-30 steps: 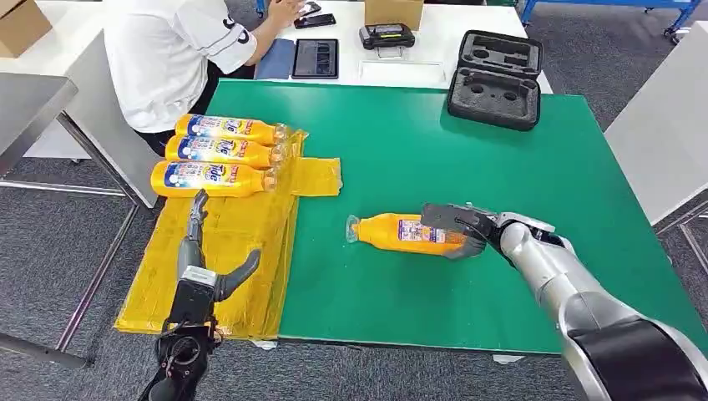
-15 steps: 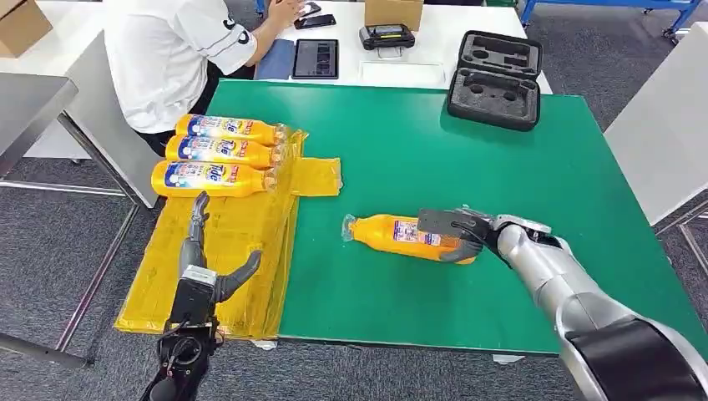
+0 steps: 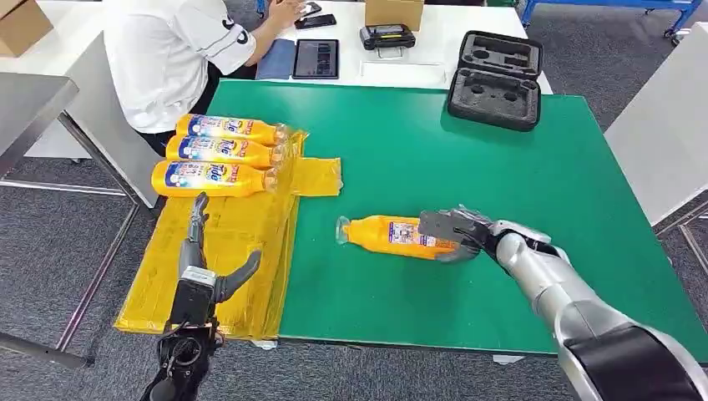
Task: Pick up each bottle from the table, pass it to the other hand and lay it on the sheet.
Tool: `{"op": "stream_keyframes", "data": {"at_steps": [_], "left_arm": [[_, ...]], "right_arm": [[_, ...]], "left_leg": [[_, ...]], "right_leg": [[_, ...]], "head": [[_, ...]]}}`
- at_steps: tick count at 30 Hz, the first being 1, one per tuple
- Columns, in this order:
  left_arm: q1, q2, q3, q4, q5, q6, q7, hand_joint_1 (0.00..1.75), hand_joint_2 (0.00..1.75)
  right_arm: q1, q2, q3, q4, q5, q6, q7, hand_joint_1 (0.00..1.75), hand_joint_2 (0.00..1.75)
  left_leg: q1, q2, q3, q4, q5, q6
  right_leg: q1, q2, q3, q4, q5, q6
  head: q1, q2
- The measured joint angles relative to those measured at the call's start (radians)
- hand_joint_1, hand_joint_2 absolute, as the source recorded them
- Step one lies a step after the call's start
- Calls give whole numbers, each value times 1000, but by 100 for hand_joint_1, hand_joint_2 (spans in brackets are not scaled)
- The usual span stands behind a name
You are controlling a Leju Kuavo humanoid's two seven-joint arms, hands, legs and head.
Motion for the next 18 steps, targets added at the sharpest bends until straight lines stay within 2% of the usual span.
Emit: {"op": "stream_keyframes", "data": {"at_steps": [4, 8, 14, 18], "left_arm": [[17, 1, 2, -14, 18, 6, -2, 0, 175], [35, 1, 13, -43, 65, -37, -3, 0, 175], [52, 1, 40, -81, 169, -138, 3, 0, 175], [62, 0, 62, -108, 331, -327, 32, 0, 175]], "right_arm": [[55, 24, -47, -76, -97, -132, -143, 175, 175], [152, 55, -114, -226, -190, -210, -195, 175, 175], [255, 92, -204, -390, -245, -220, -228, 175, 175], [302, 116, -251, -462, -267, -205, -247, 175, 175]], "left_leg": [[0, 0, 0, 0, 0, 0], [2, -2, -1, 0, 0, 0], [2, -2, -1, 0, 0, 0], [1, -2, -1, 0, 0, 0]], "right_leg": [[0, 0, 0, 0, 0, 0], [1, -1, 0, 0, -1, 0], [1, -2, -1, 0, -1, -1], [1, -1, -1, 0, -1, -1]], "head": [[0, 0], [0, 0], [0, 0], [0, 0]]}}
